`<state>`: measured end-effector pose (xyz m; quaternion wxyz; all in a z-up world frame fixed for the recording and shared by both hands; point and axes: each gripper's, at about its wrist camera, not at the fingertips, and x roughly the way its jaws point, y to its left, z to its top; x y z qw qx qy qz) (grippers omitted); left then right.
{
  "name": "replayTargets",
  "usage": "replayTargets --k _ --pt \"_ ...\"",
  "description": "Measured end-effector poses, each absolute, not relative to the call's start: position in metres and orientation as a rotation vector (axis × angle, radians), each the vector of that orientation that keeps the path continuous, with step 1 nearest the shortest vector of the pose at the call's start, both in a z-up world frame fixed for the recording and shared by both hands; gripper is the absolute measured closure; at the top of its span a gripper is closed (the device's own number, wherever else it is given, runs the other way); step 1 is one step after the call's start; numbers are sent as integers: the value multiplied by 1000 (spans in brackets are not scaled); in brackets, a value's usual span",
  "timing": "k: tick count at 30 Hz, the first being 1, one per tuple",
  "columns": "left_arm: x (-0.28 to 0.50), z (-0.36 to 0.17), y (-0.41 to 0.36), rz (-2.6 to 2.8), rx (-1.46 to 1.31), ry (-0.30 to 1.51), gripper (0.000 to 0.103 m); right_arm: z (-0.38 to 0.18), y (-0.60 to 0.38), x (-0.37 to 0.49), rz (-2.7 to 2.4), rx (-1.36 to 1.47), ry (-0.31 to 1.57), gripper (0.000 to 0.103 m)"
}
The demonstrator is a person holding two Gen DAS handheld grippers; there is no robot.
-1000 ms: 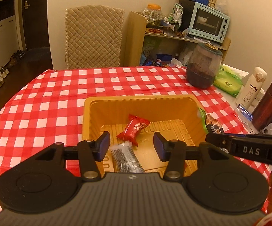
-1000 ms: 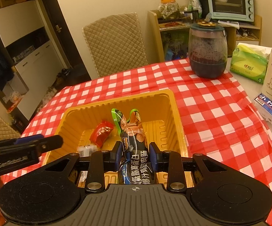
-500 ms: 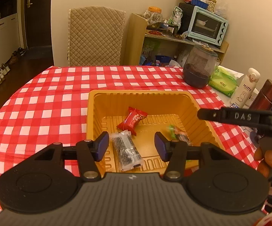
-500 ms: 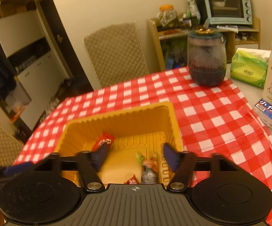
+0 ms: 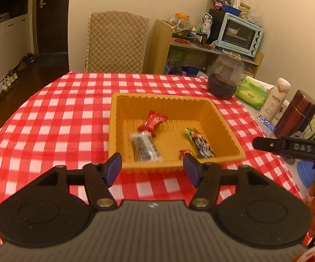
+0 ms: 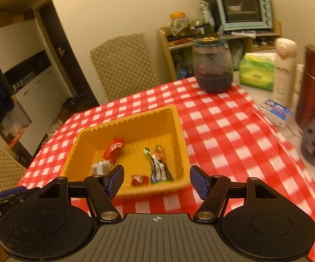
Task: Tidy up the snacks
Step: 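Open both grippers to drop the packets into the orange tray, then move both grippers back toward the remaining snacks on the table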
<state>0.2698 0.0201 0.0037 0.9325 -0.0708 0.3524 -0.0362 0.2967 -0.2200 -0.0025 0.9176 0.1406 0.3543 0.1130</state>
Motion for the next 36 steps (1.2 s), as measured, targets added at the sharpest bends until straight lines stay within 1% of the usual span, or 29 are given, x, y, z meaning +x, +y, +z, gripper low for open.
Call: replayTargets --k 7,11,16,22,33,36 --pt "221 6 19 -79 -167 731 39 5 -233 240 187 315 758 36" --pt "195 4 21 -69 -183 734 34 11 -235 212 174 300 761 36" --pt "170 3 23 -65 -181 748 34 14 -235 183 176 279 757 36" --pt "149 7 23 -70 -172 747 33 14 -236 162 171 256 762 36" --pt "133 4 23 -70 -168 760 31 12 -238 150 175 244 774 36" --pt "133 4 23 -69 -168 759 29 11 -238 148 176 248 774 36"
